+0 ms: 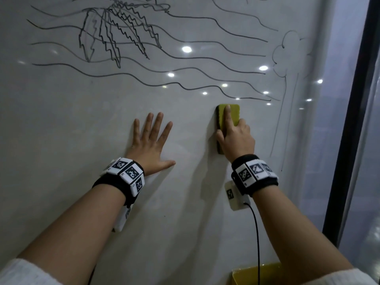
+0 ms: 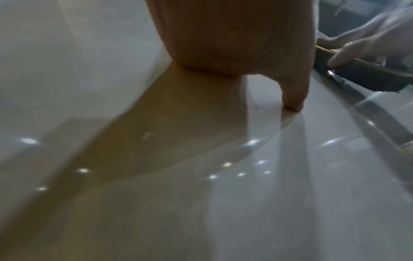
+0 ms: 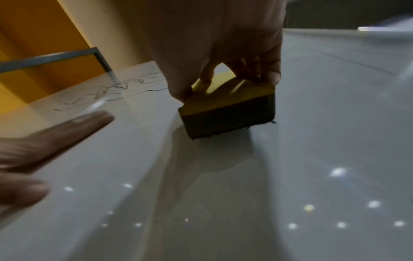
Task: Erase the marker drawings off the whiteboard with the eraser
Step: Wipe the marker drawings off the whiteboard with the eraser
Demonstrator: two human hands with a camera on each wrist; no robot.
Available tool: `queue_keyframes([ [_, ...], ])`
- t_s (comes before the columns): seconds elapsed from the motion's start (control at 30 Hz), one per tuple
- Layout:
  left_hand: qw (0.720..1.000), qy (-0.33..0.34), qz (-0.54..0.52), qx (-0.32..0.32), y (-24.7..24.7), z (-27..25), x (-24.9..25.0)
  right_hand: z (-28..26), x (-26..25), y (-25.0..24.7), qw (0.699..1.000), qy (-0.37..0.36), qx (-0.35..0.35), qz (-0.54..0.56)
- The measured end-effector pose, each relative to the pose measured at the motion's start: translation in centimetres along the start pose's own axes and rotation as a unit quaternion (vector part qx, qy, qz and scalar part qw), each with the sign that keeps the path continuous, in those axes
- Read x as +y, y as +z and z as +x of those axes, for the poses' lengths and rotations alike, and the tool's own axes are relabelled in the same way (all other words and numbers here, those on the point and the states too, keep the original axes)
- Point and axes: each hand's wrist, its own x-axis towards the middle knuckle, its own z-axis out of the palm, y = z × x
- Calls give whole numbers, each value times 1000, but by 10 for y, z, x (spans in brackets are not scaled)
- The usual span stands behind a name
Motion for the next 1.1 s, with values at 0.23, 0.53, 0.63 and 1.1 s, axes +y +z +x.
queue_keyframes([
  [0.23,1000,2,-2,11,2,0,-1,-31,8,21,999,-38,0,-6],
  [0.53,1000,5,8,-1,3,0,-2,23,70,-12,986,151,20,63],
  [0.63,1000,2,8,1,4,1,-2,43,77,-25,968,216,0,128],
  [1.1,997,27,-7,77,17,3,-7,58,77,-37,969,215,-3,123],
])
